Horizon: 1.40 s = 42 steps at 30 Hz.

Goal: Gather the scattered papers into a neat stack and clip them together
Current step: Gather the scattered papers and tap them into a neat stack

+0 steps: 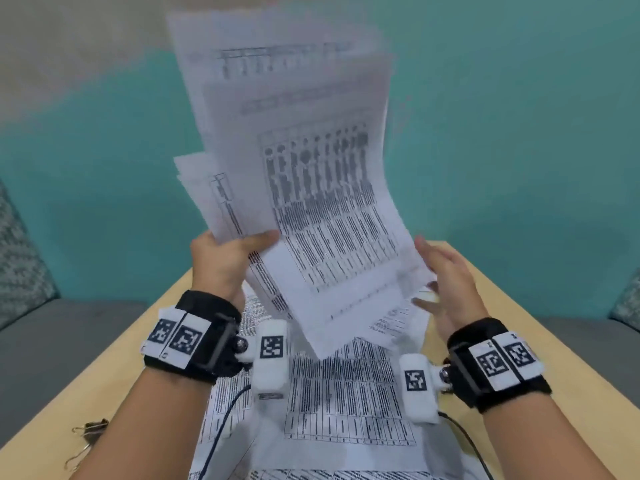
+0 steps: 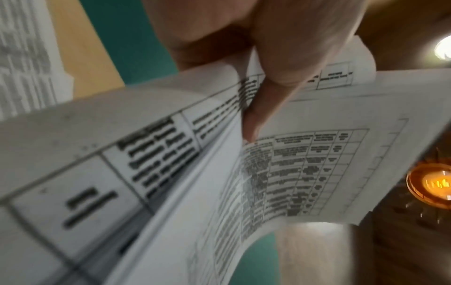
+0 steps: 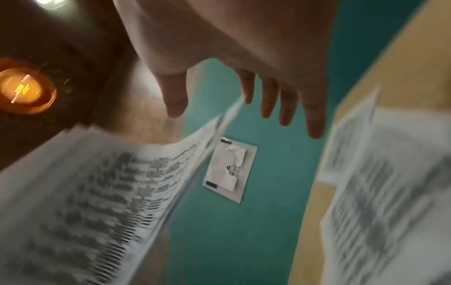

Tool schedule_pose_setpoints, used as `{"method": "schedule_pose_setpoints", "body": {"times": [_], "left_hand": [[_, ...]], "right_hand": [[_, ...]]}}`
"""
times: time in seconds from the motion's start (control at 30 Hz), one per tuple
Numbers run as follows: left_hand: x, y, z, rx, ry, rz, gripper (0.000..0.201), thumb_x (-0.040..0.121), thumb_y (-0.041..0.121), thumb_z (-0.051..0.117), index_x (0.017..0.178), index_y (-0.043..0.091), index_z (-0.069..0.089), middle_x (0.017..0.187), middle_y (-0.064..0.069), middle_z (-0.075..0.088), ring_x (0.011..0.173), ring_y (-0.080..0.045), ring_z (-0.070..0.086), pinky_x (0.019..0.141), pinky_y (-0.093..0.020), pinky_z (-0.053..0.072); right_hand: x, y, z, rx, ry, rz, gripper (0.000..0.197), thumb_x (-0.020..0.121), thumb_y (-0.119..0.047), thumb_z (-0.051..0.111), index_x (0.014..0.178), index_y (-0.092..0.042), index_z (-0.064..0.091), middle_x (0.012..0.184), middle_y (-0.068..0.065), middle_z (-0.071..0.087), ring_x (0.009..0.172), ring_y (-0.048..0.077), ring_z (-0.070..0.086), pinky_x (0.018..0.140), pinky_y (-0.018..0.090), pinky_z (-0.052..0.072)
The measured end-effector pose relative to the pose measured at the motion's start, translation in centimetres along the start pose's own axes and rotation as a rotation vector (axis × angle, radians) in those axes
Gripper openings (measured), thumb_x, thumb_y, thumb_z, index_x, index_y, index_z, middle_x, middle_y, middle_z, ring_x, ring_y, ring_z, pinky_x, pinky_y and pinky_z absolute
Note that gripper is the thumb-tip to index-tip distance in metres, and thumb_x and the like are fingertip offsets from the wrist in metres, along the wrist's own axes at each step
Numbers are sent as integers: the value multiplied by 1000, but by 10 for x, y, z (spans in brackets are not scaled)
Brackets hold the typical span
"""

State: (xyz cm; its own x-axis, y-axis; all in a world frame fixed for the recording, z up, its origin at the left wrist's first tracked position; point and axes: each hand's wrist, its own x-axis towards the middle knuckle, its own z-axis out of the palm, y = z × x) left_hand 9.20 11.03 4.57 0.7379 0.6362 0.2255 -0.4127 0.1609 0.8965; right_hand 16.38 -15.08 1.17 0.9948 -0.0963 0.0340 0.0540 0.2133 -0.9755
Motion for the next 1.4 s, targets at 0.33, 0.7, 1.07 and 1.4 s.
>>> {"method": "schedule_pose_setpoints", "body": {"times": [0.33,0.7,1.07,1.4], "left_hand": [[-6,-8,12,-139,75,-114,51,63,-1,92,97,12,56,109,-11,72,100,-29,72,88,-41,59],[-6,-3,7,-234,-123,-272,41,80,-5,74,119,-9,65,114,-21,74,91,-33,75,73,-36,64],[-20,-6,17,8,-200,-15,33,69,-8,85,100,-3,75,101,-18,79,95,-33,77,91,-50,60],[-18,18,4,542,-375,353,22,78,3,82,80,25,79,82,10,80,75,-3,70,71,-25,59]], "right_hand": [[-38,8,47,424,-388,303,36,92,-12,68,125,2,65,119,20,73,111,36,70,91,51,57],[-13,10,23,352,-324,229,34,90,-6,67,124,2,66,119,21,72,111,37,70,103,54,50],[-16,48,40,482,-354,385,50,90,-8,67,139,-4,58,131,20,67,122,37,64,108,55,46],[1,27,11,175,82,72,116,76,-21,87,158,-40,8,164,3,24,143,28,35,118,57,27]]}}
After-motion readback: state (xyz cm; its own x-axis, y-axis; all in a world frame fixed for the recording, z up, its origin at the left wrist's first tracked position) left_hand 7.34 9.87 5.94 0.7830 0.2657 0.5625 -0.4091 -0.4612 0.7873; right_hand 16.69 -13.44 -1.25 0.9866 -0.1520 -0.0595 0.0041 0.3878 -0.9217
